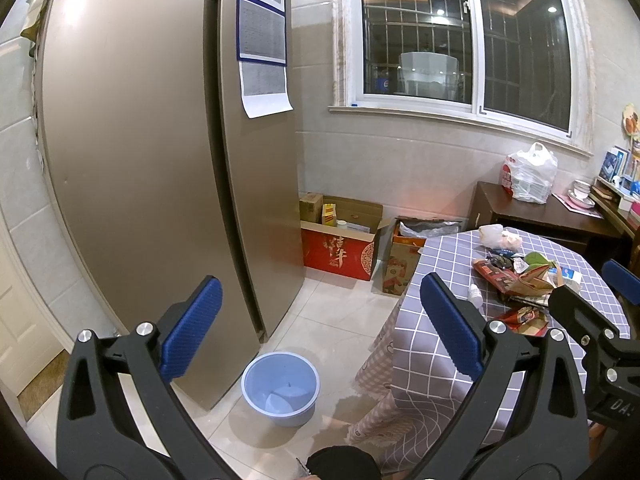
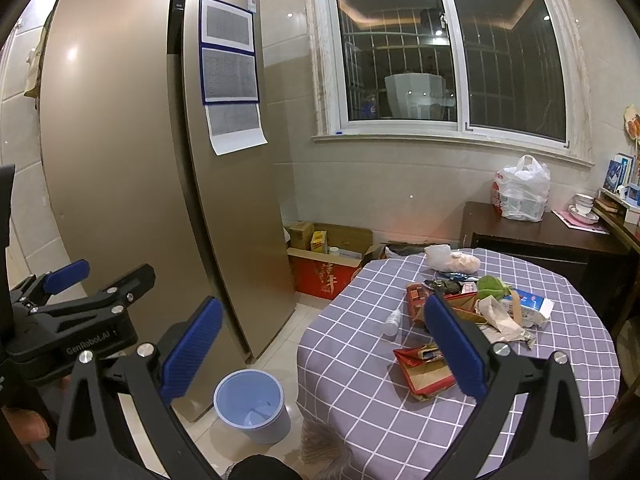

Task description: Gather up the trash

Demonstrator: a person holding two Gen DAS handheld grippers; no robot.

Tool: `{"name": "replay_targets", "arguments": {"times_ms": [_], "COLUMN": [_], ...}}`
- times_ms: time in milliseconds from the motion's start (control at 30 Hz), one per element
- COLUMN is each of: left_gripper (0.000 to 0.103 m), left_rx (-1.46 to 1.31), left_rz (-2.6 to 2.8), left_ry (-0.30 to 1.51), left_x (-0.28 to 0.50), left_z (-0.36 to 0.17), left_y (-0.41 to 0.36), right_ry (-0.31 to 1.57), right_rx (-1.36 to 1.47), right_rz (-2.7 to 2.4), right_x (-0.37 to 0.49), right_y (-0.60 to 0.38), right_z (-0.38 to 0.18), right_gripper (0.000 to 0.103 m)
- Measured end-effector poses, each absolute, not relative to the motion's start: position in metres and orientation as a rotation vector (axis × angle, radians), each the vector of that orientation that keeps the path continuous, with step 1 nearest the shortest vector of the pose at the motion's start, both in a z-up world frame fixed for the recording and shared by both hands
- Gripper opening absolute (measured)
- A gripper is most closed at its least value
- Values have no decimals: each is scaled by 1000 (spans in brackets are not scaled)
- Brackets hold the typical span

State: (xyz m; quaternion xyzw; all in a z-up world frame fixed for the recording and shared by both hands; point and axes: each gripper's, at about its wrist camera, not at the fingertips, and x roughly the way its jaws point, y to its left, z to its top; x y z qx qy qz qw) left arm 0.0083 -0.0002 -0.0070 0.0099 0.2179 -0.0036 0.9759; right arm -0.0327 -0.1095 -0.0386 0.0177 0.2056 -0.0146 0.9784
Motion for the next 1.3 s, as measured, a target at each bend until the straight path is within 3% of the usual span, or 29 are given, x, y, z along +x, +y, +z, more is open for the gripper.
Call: {"name": "replay_targets", "arguments": {"times_ms": [1300], "left_gripper": [97], "left_rx": [61], "left_rz": [-20], "left_ry": [523], "left_x": [27], "left_z": [-32], "left_y": [-9], "right_ry": [464], "right_rx": [26], "right_rz": [-54], "right_x": [-18], "right_y": [-138], "right_z": [-67], "right_gripper": [99]}}
